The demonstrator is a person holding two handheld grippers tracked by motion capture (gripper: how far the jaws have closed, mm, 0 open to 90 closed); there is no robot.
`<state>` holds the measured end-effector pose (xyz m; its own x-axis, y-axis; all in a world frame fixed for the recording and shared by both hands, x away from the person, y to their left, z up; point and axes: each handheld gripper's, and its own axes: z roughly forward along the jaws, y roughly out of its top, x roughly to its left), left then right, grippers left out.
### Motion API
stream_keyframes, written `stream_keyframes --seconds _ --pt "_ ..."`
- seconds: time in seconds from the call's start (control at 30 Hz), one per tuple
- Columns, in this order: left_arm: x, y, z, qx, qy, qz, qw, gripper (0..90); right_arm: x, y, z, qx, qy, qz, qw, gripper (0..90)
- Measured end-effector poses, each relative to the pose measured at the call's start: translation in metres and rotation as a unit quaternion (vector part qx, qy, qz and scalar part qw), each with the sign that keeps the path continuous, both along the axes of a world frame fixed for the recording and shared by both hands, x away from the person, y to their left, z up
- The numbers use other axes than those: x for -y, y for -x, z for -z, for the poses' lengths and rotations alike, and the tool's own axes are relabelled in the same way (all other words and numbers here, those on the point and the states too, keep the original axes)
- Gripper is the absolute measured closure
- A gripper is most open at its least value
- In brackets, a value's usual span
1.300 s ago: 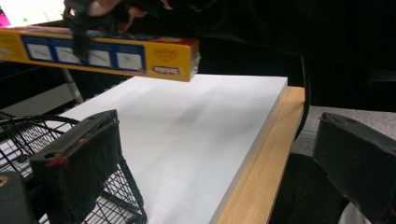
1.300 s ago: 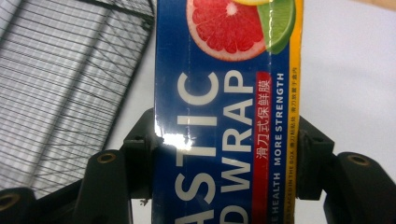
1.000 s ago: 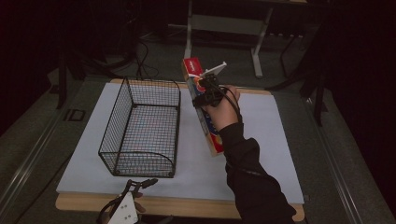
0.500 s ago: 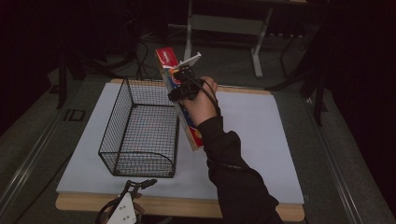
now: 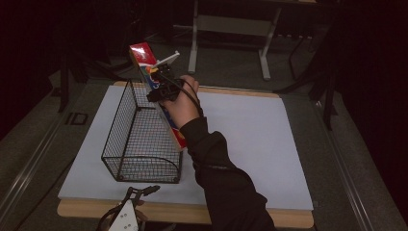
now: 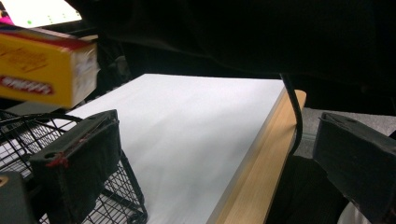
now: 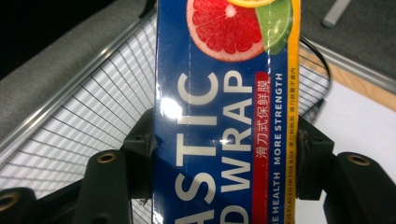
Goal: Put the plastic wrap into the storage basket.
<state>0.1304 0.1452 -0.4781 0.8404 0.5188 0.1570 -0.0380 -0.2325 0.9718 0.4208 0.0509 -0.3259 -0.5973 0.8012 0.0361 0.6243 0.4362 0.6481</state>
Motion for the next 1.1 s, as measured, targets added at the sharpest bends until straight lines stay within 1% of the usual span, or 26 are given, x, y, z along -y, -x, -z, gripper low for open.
stream_keyframes --seconds 0.03,0.13,0.3,0.37,0.4,0.47,0.5,0.57,0.6,0.7,0.77,0.83,0.87,1.03,1.1 --pt "0.0 0.0 0.0 0.0 0.001 0.0 1.0 1.8 -0.004 0.001 0.001 0.005 0.001 -0.003 1.0 39.6" --pt "-0.001 0.001 0.0 -0.001 0.0 -0.002 1.0 1.8 -0.014 0.001 0.004 0.011 -0.01 -0.008 0.9999 39.6" --pt "-0.002 0.002 0.0 0.0 -0.001 -0.004 1.0 1.8 -0.032 0.001 0.015 0.001 -0.026 -0.021 0.9994 39.6" --pt "-0.003 0.002 0.0 -0.001 0.001 -0.004 1.0 1.8 -0.038 0.002 0.02 0.002 -0.029 -0.023 0.9993 39.5" --pt "-0.003 0.003 0.0 -0.002 0.002 -0.004 1.0 1.8 -0.041 0.001 0.023 -0.003 -0.026 -0.024 0.9994 39.5" --pt "-0.003 0.003 0.0 -0.001 0.0 -0.005 1.0 1.8 -0.046 0.0 0.031 -0.004 -0.024 -0.027 0.9993 39.5" --pt "-0.003 0.003 0.0 -0.001 0.001 -0.005 1.0 1.8 -0.048 0.0 0.036 -0.006 -0.017 -0.027 0.9995 39.5" --pt "-0.004 0.003 0.0 -0.002 0.002 -0.005 1.0 1.8 -0.05 -0.001 0.043 -0.013 -0.014 -0.025 0.9995 39.5" --pt "-0.004 0.003 0.0 -0.002 0.002 -0.005 1.0 1.8 -0.05 -0.001 0.047 -0.017 -0.016 -0.023 0.9995 39.5" --pt "-0.003 0.003 0.0 -0.002 0.002 -0.004 1.0 1.8 -0.051 -0.003 0.059 -0.02 -0.009 -0.019 0.9996 39.5" --pt "-0.003 0.003 0.0 -0.002 0.0 -0.002 1.0 1.8 -0.05 -0.005 0.066 -0.024 -0.011 -0.015 0.9995 39.5" --pt "-0.003 0.003 0.0 -0.003 0.001 -0.002 1.0 1.8 -0.05 -0.007 0.072 -0.034 -0.008 -0.013 0.9993 39.4" --pt "-0.003 0.003 0.0 -0.003 0.002 -0.002 1.0 1.8 -0.05 -0.007 0.075 -0.037 -0.013 -0.013 0.9992 39.4" --pt "-0.002 0.003 0.0 -0.003 0.001 -0.002 1.0 1.8 -0.047 -0.004 0.084 -0.038 -0.008 -0.008 0.9992 39.3" --pt "-0.002 0.003 0.0 -0.003 0.0 -0.002 1.0 1.8 -0.046 -0.002 0.087 -0.037 0.0 -0.009 0.9993 39.3"
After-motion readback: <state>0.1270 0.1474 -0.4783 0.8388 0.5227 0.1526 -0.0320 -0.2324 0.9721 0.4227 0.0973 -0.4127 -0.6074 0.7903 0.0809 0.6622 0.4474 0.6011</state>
